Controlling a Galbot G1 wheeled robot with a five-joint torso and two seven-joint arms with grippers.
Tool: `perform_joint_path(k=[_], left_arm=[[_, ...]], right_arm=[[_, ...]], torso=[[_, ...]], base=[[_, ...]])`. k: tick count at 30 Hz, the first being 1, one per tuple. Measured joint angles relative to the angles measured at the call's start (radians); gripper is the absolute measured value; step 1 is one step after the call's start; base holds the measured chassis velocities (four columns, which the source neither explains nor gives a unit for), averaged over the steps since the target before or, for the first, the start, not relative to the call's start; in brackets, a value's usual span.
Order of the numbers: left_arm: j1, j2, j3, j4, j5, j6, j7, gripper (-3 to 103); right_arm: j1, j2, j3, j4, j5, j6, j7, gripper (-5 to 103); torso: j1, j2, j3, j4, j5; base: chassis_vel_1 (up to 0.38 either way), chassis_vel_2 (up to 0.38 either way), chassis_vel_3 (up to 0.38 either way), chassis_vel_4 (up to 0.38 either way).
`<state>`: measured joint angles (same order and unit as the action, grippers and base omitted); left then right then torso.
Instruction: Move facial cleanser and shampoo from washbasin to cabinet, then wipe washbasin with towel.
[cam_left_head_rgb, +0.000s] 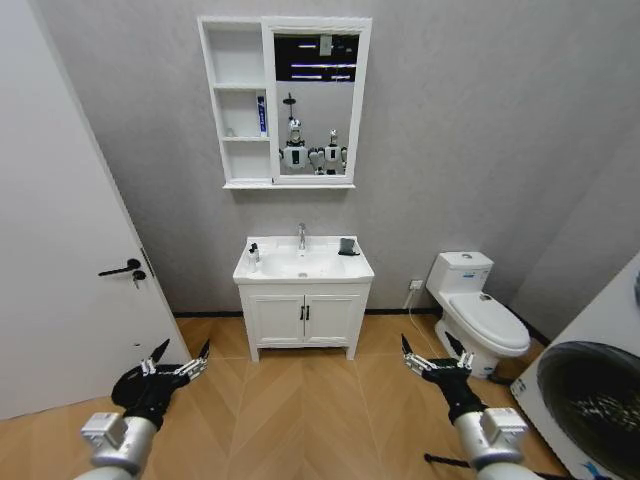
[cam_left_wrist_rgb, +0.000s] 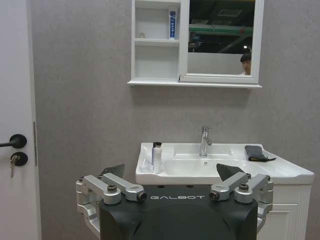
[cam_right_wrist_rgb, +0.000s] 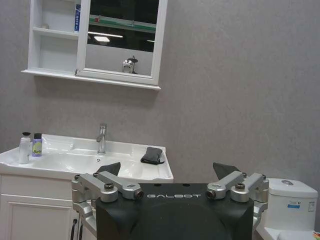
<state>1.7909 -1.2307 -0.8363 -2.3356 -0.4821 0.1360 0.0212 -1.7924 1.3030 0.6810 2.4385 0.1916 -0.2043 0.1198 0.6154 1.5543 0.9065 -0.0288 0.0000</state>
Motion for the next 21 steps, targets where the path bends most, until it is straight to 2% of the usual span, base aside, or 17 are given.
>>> perform_joint_path(k=[21], left_arm=[[0.021, -0.005, -0.014, -0.002, -0.002, -0.011, 0.019, 100]], right_arm=[[-0.003, -0.004, 0.002, 0.006, 0.010, 0.000, 0.002, 100]], torso=[[0.000, 0.000, 0.000, 0.0000, 0.0000]], base=[[0.000, 0.000, 0.000, 0.000]])
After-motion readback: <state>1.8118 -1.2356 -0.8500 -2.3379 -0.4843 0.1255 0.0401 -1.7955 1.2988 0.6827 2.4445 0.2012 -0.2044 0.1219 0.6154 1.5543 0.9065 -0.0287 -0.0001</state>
